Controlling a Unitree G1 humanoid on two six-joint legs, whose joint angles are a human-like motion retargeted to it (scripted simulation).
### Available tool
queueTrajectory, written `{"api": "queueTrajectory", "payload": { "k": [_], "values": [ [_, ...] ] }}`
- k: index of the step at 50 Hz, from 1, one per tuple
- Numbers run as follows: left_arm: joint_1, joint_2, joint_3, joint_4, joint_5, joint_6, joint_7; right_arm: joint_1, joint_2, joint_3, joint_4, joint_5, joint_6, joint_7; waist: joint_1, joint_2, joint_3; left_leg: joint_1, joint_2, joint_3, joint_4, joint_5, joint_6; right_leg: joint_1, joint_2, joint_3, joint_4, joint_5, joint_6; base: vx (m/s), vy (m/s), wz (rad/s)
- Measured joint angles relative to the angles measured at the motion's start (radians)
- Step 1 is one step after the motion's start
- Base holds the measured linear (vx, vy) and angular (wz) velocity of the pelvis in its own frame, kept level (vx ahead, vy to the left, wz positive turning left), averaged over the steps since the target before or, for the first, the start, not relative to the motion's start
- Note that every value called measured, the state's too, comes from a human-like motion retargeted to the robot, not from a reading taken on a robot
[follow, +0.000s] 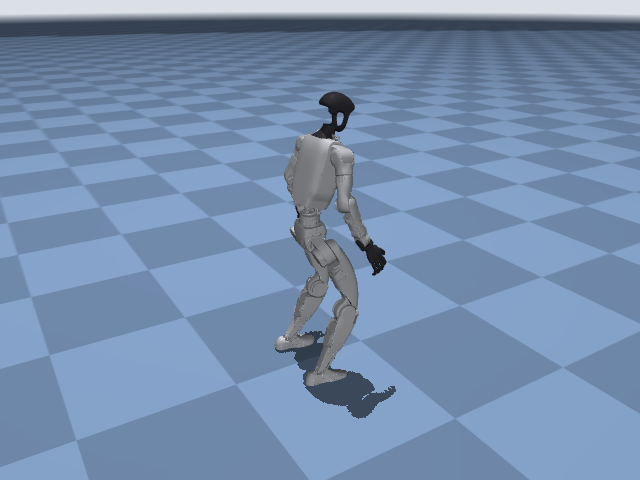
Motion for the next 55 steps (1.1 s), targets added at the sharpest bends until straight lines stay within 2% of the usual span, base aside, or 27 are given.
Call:
{"api": "queueTrajectory", "payload": {
  "k": [3, 6, 10, 12, 14, 15, 17, 18, 20, 22, 23, 25, 30, 32, 33, 34, 35, 37, 38, 39, 40, 41, 43, 45, 48, 52, 55],
  "values": [
    [-0.138, -0.036, -0.057, 0.108, -0.004, 0.051, 0.024, -0.107, -0.002, 0.026, 0.06, 0.043, 0.024, -0.003, -0.017, 0.033, 0.106, -0.103, 0.015, 0.008, 0.368, -0.142, 0.035, -0.057, -0.023, -0.069, 0.319, -0.163, -0.022, 0.35, 0.02, 0.53],
    [-0.27, -0.088, -0.087, 0.181, 0.041, 0.08, 0.023, -0.163, -0.016, 0.024, 0.065, 0.082, 0.027, 0.01, -0.03, 0.059, 0.141, -0.136, 0.007, -0.016, 0.5, -0.248, 0.043, -0.046, -0.037, -0.093, 0.414, -0.299, -0.042, 0.4, 0.02, 0.69],
    [-0.383, -0.107, -0.104, 0.154, 0.083, 0.054, -0.011, -0.234, -0.034, 0.031, 0.036, 0.085, 0.021, 0.008, -0.031, 0.063, 0.121, -0.172, 0.001, -0.018, 0.497, -0.305, 0.043, -0.115, -0.046, -0.09, 0.477, -0.324, -0.052, 0.38, 0.01, 0.19],
    [-0.365, -0.079, -0.143, 0.073, 0.089, 0.028, -0.009, -0.213, -0.05, 0.028, -0.041, 0.096, 0.002, -0.005, -0.033, 0.056, 0.078, -0.144, -0.003, -0.017, 0.4, -0.293, 0.039, -0.099, -0.052, -0.094, 0.4, -0.297, -0.015, 0.54, -0.01, 0.05],
    [-0.301, -0.039, -0.181, -0.026, 0.098, 0.005, -0.002, -0.114, -0.08, 0.004, -0.179, 0.114, -0.025, -0.01, -0.018, 0.044, 0.0, -0.057, -0.009, -0.013, 0.213, -0.246, 0.039, -0.02, -0.055, -0.096, 0.222, -0.247, 0.03, 0.76, 0.0, -0.19],
    [-0.254, -0.017, -0.195, -0.076, 0.104, -0.006, 0.003, -0.043, -0.097, -0.013, -0.259, 0.118, -0.042, -0.008, -0.005, 0.036, -0.048, 0.006, -0.013, -0.009, 0.094, -0.204, 0.042, 0.036, -0.055, -0.094, 0.107, -0.209, 0.051, 0.92, 0.01, -0.43],
    [-0.131, 0.017, -0.188, -0.151, 0.127, -0.023, -0.009, 0.114, -0.126, -0.048, -0.389, 0.107, -0.066, 0.034, 0.013, 0.019, -0.16, 0.126, -0.02, -0.002, -0.137, 0.006, 0.049, 0.149, -0.056, -0.084, -0.125, -0.024, 0.057, 1.0, 0.04, -0.48],
    [-0.067, 0.026, -0.171, -0.174, 0.14, -0.026, -0.025, 0.184, -0.137, -0.064, -0.431, 0.098, -0.07, 0.07, 0.015, 0.016, -0.207, 0.169, -0.022, 0.0, -0.221, 0.162, 0.046, 0.194, -0.055, -0.078, -0.212, 0.115, 0.041, 1.01, 0.07, -0.38],
    [0.045, 0.014, -0.122, -0.19, 0.157, -0.02, -0.059, 0.292, -0.143, -0.098, -0.464, 0.069, -0.056, 0.149, 0.009, 0.026, -0.254, 0.243, -0.02, -0.002, -0.332, 0.489, 0.007, 0.262, -0.048, -0.072, -0.311, 0.458, -0.008, 0.98, 0.08, -0.25],
    [0.111, -0.034, -0.066, -0.165, 0.122, -0.011, -0.06, 0.347, -0.13, -0.132, -0.436, 0.024, -0.028, 0.179, 0.005, 0.036, -0.242, 0.302, -0.021, 0.012, -0.393, 0.607, -0.063, 0.301, -0.049, -0.066, -0.347, 0.717, 0.011, 0.87, 0.08, -0.13],
    [0.129, -0.06, -0.042, -0.145, 0.087, -0.007, -0.047, 0.363, -0.12, -0.147, -0.411, 0.003, -0.015, 0.171, 0.005, 0.034, -0.234, 0.315, -0.019, 0.031, -0.414, 0.588, -0.089, 0.306, -0.052, -0.064, -0.354, 0.754, 0.04, 0.77, 0.07, -0.03],
    [0.133, -0.108, 0.0, -0.095, -0.002, -0.008, -0.009, 0.371, -0.099, -0.175, -0.351, -0.039, 0.001, 0.131, 0.005, 0.033, -0.214, 0.317, 0.001, 0.085, -0.474, 0.524, -0.144, 0.3, -0.051, -0.068, -0.379, 0.688, 0.105, 0.68, 0.06, 0.1],
    [0.081, -0.156, 0.058, 0.005, -0.111, -0.041, 0.057, 0.333, -0.044, -0.233, -0.202, -0.063, -0.005, 0.037, -0.019, 0.024, -0.15, 0.203, 0.013, 0.098, -0.662, 0.311, -0.244, 0.216, -0.022, -0.014, -0.569, 0.38, 0.28, 0.56, 0.05, 0.34],
    [0.084, -0.156, 0.063, -0.007, -0.113, -0.052, 0.055, 0.33, -0.039, -0.239, -0.191, -0.065, -0.012, 0.033, -0.022, 0.026, -0.11, 0.164, 0.009, 0.059, -0.729, 0.233, -0.265, 0.174, -0.011, 0.009, -0.64, 0.266, 0.327, 0.56, 0.05, 0.03],
    [0.09, -0.154, 0.059, -0.024, -0.114, -0.058, 0.054, 0.333, -0.042, -0.233, -0.2, -0.068, -0.017, 0.034, -0.02, 0.027, -0.088, 0.147, 0.007, 0.039, -0.752, 0.216, -0.273, 0.152, -0.008, 0.012, -0.663, 0.237, 0.343, 0.54, 0.05, -0.15],
    [0.092, -0.151, 0.05, -0.045, -0.115, -0.061, 0.058, 0.333, -0.049, -0.219, -0.218, -0.071, -0.022, 0.032, -0.018, 0.027, -0.063, 0.128, 0.005, 0.026, -0.756, 0.245, -0.267, 0.129, -0.007, 0.008, -0.666, 0.249, 0.341, 0.51, 0.05, -0.22],
    [0.094, -0.148, 0.038, -0.067, -0.115, -0.064, 0.063, 0.332, -0.058, -0.201, -0.24, -0.075, -0.028, 0.028, -0.015, 0.028, -0.035, 0.109, 0.005, 0.017, -0.75, 0.297, -0.255, 0.105, -0.006, -0.001, -0.659, 0.282, 0.329, 0.44, 0.04, -0.22],
    [0.056, -0.133, 0.013, -0.088, -0.114, -0.045, 0.096, 0.285, -0.082, -0.145, -0.269, -0.091, -0.029, 0.009, -0.017, 0.016, 0.037, 0.009, -0.014, 0.015, -0.554, 0.408, -0.098, 0.013, -0.016, -0.013, -0.477, 0.338, 0.162, 0.34, 0.03, -0.12],
    [0.028, -0.124, 0.007, -0.084, -0.104, -0.03, 0.112, 0.251, -0.09, -0.121, -0.269, -0.106, -0.024, 0.003, -0.021, 0.005, 0.079, -0.076, -0.027, 0.022, -0.349, 0.363, -0.016, -0.057, -0.024, -0.013, -0.299, 0.288, 0.067, 0.34, 0.02, -0.01],
    [0.005, -0.119, 0.005, -0.07, -0.086, -0.018, 0.124, 0.223, -0.091, -0.103, -0.258, -0.123, -0.016, -0.007, -0.024, 0.001, 0.113, -0.14, -0.028, 0.029, -0.163, 0.284, 0.012, -0.106, -0.025, -0.014, -0.141, 0.215, 0.019, 0.38, 0.02, 0.01],
    [-0.013, -0.115, 0.005, -0.05, -0.066, -0.008, 0.133, 0.2, -0.089, -0.088, -0.241, -0.143, -0.006, -0.017, -0.025, -0.001, 0.144, -0.194, -0.023, 0.037, 0.013, 0.188, 0.013, -0.144, -0.023, -0.015, 0.007, 0.129, -0.006, 0.47, 0.02, -0.04],
    [-0.018, -0.122, 0.008, -0.028, -0.049, 0.0, 0.142, 0.194, -0.075, -0.083, -0.221, -0.15, 0.004, -0.031, -0.025, 0.001, 0.145, -0.204, -0.013, 0.04, 0.079, 0.133, -0.008, -0.148, -0.018, -0.018, 0.062, 0.075, -0.008, 0.51, 0.02, -0.1],
    [-0.034, -0.145, 0.016, 0.013, -0.039, 0.017, 0.162, 0.183, -0.039, -0.082, -0.182, -0.138, 0.022, -0.054, -0.021, 0.006, 0.145, -0.193, 0.003, 0.041, 0.128, 0.072, -0.026, -0.129, -0.006, -0.018, 0.092, 0.019, -0.01, 0.51, 0.03, -0.19],
    [-0.077, -0.167, 0.018, 0.052, -0.103, 0.022, 0.187, 0.152, -0.005, -0.084, -0.141, -0.072, 0.03, -0.072, -0.018, 0.012, 0.136, -0.15, 0.012, 0.04, 0.069, 0.086, -0.024, -0.083, 0.008, -0.013, 0.015, 0.046, -0.015, 0.44, 0.04, -0.22],
    [-0.088, -0.155, 0.001, 0.033, -0.156, -0.013, 0.164, 0.157, 0.014, -0.087, -0.134, -0.053, 0.015, -0.076, -0.021, 0.009, 0.111, -0.041, 0.007, 0.04, -0.144, 0.177, -0.042, 0.02, -0.002, -0.031, -0.192, 0.161, 0.025, 0.41, 0.04, -0.03],
    [-0.053, -0.118, -0.042, -0.021, -0.055, -0.047, 0.071, 0.224, 0.021, -0.083, -0.133, -0.104, 0.002, -0.037, -0.017, 0.007, 0.019, 0.097, 0.002, 0.052, -0.482, 0.329, -0.103, 0.123, -0.021, -0.082, -0.461, 0.334, 0.147, 0.39, 0.04, 0.09],
    [-0.028, -0.106, -0.075, -0.07, -0.025, -0.071, 0.042, 0.279, 0.019, -0.072, -0.135, -0.126, -0.006, -0.035, -0.013, 0.018, -0.049, 0.146, 0.006, 0.047, -0.616, 0.364, -0.162, 0.163, -0.02, -0.097, -0.569, 0.379, 0.237, 0.34, 0.04, 0.19]
  ]
}}
